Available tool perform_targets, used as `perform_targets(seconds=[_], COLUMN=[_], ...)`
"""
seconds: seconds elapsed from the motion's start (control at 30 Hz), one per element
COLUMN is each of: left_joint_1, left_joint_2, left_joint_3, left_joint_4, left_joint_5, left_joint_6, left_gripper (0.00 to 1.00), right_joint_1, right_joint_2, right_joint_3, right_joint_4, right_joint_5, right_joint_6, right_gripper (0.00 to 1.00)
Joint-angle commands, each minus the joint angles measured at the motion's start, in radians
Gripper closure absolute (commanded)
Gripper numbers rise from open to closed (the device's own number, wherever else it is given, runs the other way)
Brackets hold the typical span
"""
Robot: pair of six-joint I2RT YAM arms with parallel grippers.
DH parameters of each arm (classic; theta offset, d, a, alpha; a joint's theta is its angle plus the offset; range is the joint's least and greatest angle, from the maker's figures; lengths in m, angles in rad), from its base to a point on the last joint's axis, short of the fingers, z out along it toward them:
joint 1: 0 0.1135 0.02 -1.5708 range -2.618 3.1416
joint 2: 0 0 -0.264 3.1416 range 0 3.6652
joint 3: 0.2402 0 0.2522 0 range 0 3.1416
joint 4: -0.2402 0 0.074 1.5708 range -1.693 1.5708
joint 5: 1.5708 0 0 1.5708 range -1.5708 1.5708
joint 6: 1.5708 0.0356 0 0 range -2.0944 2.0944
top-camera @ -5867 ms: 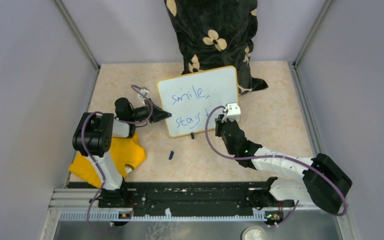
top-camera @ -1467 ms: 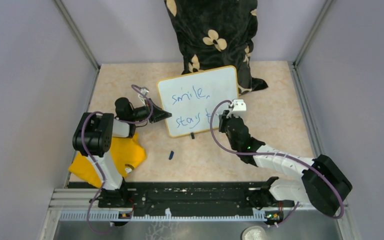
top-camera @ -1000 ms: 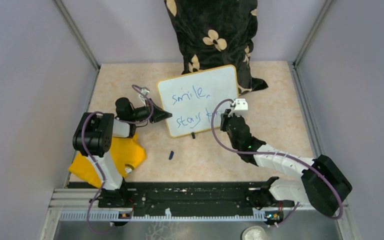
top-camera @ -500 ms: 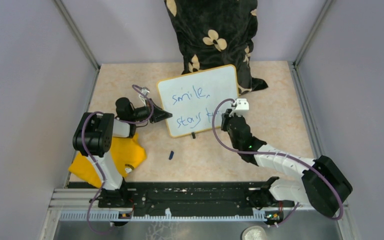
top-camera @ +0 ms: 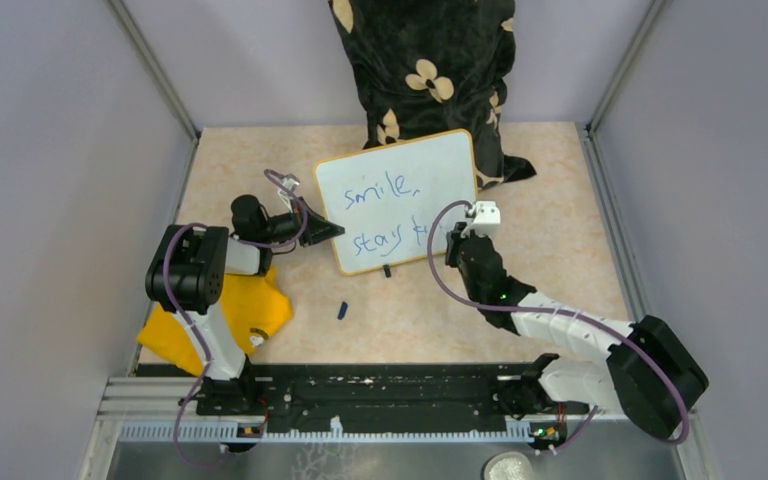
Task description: Write a sentence on the whiteboard
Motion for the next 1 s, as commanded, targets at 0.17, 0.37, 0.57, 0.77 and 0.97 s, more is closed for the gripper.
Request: perform_targets(seconds=[0.17, 0.37, 0.57, 0.77, 0.97], left_joint_1=[-0.013, -0.013, -0.013, -0.013, -0.013], left_joint_2=[0.042, 0.042, 0.042, 0.041, 0.040], left_joint_3=[-0.004, -0.004, -0.004, -0.004, -0.005], left_joint_4=[-0.086, -0.087, -0.087, -0.090, -0.092], left_joint_5=[-0.057, -0.057, -0.059, -0.061, -0.062], left_joint_6=[0.078, 0.078, 0.081, 0.086, 0.086], left_gripper=[1.00, 1.00, 1.00, 1.00, 1.00], right_joint_1=[-0.013, -0.030, -0.068, -0.078, -0.088], right_joint_2=[-0.110, -0.131, -0.082, -0.042, -0.028], right_joint_3=[0.018, 0.071, 0.117, 0.138, 0.122], right_joint_4=[0.007, 0.015, 0.041, 0.056, 0.060], right_joint_5=[0.014, 0.057, 0.022, 0.000, -0.002], right_joint_6=[-0.001, -0.042, -0.034, -0.028, -0.016], right_gripper=[1.00, 1.00, 1.00, 1.00, 1.00])
